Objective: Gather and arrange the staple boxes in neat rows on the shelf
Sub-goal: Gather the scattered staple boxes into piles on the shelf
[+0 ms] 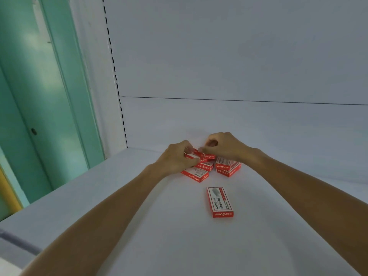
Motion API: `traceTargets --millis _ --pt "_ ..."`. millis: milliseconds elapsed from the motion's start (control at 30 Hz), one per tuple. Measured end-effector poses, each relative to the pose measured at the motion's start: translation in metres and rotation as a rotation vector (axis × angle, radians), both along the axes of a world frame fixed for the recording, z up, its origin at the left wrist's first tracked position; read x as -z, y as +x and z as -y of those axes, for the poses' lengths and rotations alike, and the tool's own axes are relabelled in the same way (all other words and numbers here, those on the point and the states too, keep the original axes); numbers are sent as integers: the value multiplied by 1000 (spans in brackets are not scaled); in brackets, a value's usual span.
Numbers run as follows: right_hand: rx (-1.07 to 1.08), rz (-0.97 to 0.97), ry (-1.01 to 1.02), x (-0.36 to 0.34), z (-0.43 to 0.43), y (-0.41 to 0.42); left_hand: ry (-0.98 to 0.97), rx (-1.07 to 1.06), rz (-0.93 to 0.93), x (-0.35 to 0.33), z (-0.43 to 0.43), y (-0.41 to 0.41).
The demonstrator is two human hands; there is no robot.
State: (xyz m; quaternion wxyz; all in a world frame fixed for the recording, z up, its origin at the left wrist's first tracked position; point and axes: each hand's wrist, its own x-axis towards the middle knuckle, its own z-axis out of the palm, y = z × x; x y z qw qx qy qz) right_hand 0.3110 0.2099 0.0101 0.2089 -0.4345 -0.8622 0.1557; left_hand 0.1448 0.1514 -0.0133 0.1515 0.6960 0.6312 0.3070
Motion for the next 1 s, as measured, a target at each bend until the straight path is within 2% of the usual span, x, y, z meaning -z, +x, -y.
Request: traceTargets --millis 233,400,600,833,1000 --pt "8 93 -90 -7 3 -6 32 33 -33 0 6 -6" --pt "25 110 -61 -6 9 -7 49 25 -47 0 11 -9" --pt "110 206 -58 -6 13 -6 88 -91 -1 3 16 -13" --pt "119 188 -92 -3 16 -15 109 -64 55 5 19 -14" --pt "125 150 -63 -3 20 -15 145 -66 30 6 19 -12"
